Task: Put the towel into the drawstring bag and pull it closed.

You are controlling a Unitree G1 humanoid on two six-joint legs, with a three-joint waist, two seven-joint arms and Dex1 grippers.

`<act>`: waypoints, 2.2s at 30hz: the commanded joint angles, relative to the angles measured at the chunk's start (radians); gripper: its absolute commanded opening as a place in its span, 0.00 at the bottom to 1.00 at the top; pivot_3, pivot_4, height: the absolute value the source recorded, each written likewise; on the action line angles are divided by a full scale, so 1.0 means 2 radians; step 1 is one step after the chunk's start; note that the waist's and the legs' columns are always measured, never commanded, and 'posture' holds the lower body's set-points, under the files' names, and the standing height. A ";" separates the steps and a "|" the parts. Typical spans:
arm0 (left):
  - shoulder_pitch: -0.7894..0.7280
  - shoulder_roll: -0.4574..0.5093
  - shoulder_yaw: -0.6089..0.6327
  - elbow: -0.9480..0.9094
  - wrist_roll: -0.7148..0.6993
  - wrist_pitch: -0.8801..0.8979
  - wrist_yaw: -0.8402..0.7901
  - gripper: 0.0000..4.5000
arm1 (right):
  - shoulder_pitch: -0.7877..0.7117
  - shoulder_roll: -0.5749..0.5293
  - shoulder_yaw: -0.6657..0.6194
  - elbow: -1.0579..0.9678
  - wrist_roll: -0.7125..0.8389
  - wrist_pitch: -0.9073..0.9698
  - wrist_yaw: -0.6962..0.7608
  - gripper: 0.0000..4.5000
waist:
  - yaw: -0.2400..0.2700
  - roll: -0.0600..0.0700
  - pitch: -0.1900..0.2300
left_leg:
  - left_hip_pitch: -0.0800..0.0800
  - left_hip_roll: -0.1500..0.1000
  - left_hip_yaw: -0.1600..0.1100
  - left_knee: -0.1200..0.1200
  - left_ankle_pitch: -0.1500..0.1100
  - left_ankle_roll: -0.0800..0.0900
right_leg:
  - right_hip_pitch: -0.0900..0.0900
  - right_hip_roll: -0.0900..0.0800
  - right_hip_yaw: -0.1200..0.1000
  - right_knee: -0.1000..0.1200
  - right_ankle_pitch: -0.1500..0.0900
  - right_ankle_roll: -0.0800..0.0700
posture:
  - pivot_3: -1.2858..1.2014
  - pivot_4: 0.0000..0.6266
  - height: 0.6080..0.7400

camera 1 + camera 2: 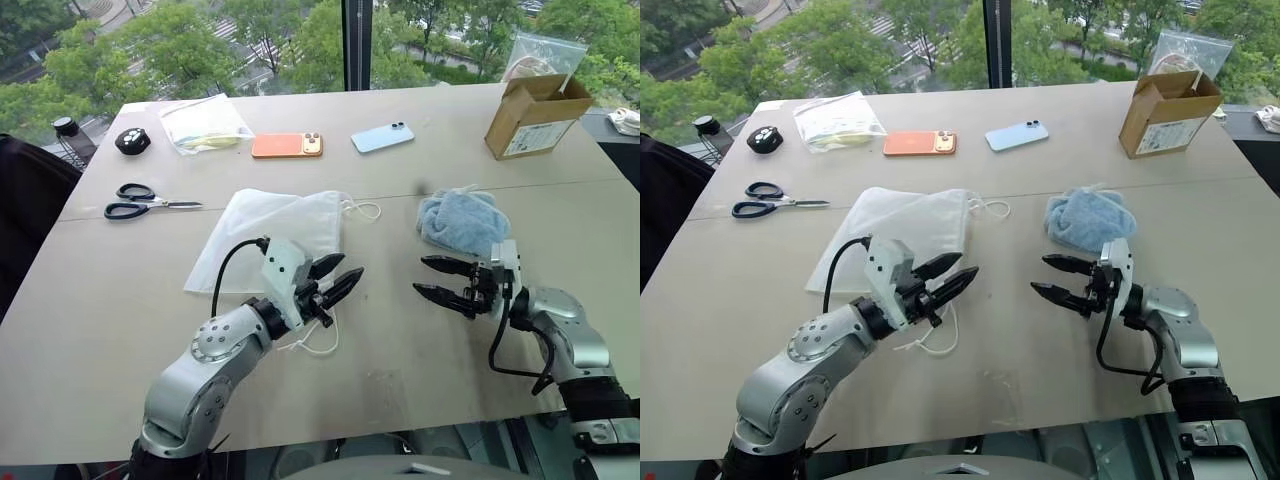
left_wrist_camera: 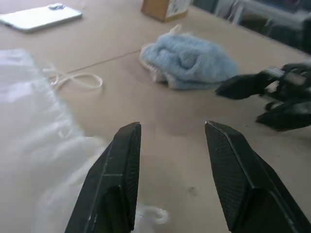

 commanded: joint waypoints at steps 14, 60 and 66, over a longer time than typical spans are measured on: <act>-0.062 -0.078 -0.096 0.042 0.198 0.058 0.170 0.99 | 0.010 -0.034 -0.022 -0.046 0.018 0.028 -0.014 0.71 | 0.011 -0.001 0.001 | 0.000 0.000 0.000 0.001 0.000 0.000 | 0.000 0.000 0.000 0.000 0.000 0.000 | 0.52 0.24 0.95; -0.012 0.024 -0.072 -0.039 0.320 0.012 0.069 0.13 | -0.015 0.005 -0.017 -0.005 0.003 -0.061 -0.001 0.71 | 0.010 -0.002 0.001 | -0.001 0.000 0.000 0.001 0.000 -0.001 | -0.001 0.000 0.000 0.000 0.000 0.000 | 0.52 0.24 0.95; 0.006 0.052 -0.077 -0.026 0.365 -0.018 0.070 0.69 | -0.016 0.004 -0.015 0.001 0.002 -0.061 0.001 0.71 | 0.010 -0.002 0.001 | -0.001 0.000 0.000 0.001 0.000 0.000 | 0.000 0.000 0.000 0.000 0.000 0.000 | 0.52 0.24 0.95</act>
